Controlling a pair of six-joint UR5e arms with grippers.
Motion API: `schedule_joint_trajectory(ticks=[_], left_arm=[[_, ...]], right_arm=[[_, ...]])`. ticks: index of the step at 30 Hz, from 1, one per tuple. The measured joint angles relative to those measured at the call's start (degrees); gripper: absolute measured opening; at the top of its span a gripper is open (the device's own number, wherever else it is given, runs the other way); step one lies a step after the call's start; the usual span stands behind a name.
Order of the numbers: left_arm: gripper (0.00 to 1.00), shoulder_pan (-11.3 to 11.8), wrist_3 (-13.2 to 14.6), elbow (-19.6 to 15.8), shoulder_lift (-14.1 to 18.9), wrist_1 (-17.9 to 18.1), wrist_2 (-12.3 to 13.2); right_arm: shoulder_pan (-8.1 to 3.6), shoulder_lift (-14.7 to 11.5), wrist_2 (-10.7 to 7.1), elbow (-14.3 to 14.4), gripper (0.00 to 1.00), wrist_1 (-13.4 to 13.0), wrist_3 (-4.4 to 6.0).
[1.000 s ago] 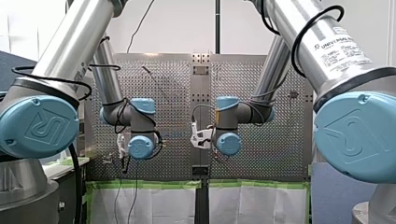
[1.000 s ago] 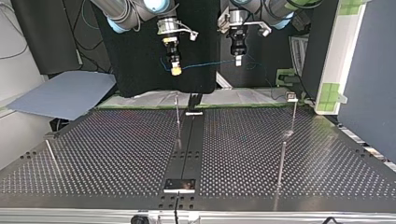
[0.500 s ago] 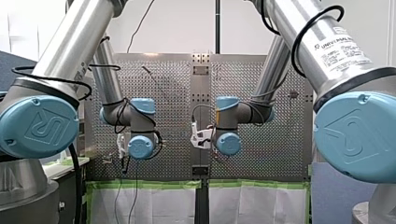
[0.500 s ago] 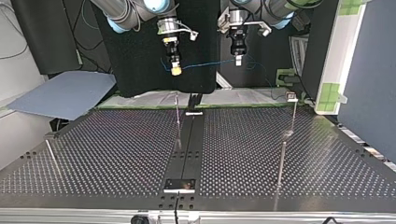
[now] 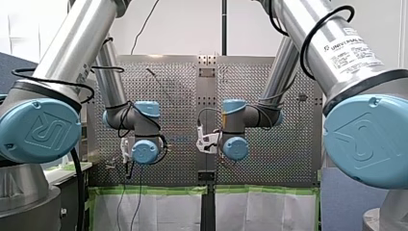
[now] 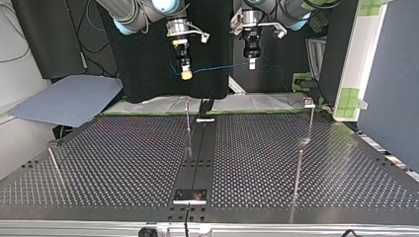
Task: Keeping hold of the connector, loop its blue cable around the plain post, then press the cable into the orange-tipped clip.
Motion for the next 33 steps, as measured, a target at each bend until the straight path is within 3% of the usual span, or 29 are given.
schedule_joint_trajectory(ticks=[11,16,22,26,33], left_arm=[[0.00,-0.1,0.6,0.1,-0.6,0.2,-0.6],[0.00,-0.1,2.7,0.1,-2.7,0.2,-1.6],[0.00,-0.1,5.0,0.1,-6.0,0.3,-1.7],[0.00,-0.1,5.3,0.1,-8.3,0.3,-1.8],[0.00,-0.1,5.4,0.1,-11.2,0.3,-1.8]], right_arm=[[-0.25,0.3,0.29,-0.3,0.00,0.3,0.29],[-0.65,2.5,1.02,-1.7,0.00,2.5,1.02],[-0.69,5.8,1.13,-2.0,0.00,6.0,1.13],[-0.71,6.5,1.14,-2.0,0.00,8.0,1.14],[-0.71,6.7,1.14,-2.0,0.00,8.7,1.15]])
